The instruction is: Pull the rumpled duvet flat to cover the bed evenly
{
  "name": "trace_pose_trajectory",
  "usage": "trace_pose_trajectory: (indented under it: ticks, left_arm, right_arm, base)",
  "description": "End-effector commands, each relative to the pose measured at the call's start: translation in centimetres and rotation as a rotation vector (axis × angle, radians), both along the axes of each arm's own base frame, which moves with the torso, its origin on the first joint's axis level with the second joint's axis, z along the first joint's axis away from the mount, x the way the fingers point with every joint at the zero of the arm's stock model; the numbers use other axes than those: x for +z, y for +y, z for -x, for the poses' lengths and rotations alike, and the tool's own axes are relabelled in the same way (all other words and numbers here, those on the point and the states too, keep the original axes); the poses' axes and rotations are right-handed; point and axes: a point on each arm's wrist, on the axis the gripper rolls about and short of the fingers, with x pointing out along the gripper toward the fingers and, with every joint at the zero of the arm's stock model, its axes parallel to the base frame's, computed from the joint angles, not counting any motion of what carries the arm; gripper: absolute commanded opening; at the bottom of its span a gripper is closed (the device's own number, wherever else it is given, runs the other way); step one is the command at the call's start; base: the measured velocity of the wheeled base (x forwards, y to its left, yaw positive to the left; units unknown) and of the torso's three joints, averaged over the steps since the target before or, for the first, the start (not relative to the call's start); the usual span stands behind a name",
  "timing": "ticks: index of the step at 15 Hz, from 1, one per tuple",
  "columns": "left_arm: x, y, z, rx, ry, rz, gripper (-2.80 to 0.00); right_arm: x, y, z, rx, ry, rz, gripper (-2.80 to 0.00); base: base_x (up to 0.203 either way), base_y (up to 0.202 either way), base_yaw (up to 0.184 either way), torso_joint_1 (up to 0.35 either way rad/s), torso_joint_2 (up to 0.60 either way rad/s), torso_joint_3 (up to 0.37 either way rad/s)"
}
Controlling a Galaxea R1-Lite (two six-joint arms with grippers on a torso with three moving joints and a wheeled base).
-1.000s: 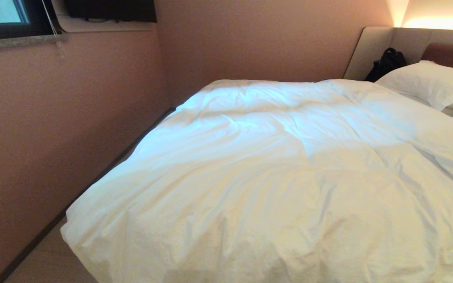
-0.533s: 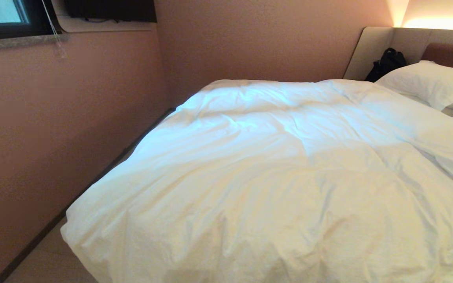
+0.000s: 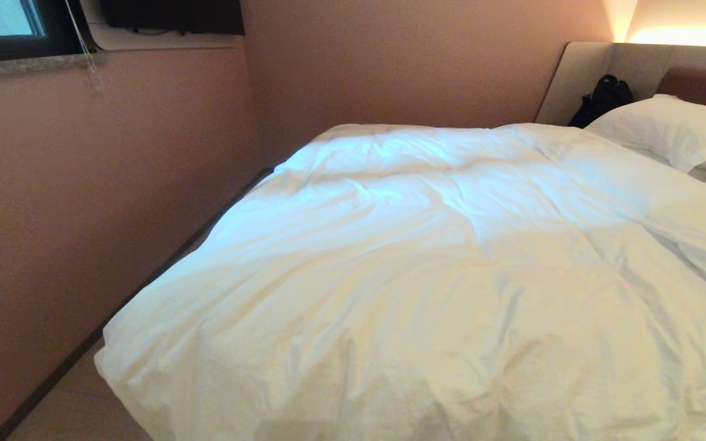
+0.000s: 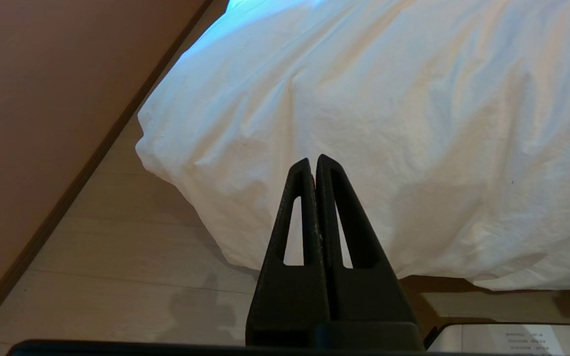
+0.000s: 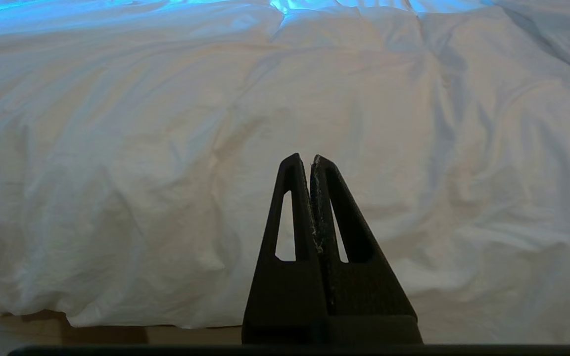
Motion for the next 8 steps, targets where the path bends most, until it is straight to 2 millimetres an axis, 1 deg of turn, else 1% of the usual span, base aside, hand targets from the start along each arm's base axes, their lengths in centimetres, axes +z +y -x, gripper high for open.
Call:
trace_pose_trajectory:
  ticks: [1, 8]
  left_arm:
    - [-0.03, 0.0, 0.01, 0.001, 0.0, 0.0, -2.8]
    - [0.02, 0.0, 0.02, 0.0, -0.002, -0.002, -2.8]
  right_arm:
    - [-0.01, 0.0, -0.01, 0.0, 0.002, 0.0, -2.8]
    - [-0.03, 0.0, -0.02, 0.0, 0.003, 0.0, -2.8]
  base:
    - [0.0, 0.0, 0.0, 0.0, 0.0, 0.0]
    - [0.0, 0.0, 0.0, 0.0, 0.0, 0.0]
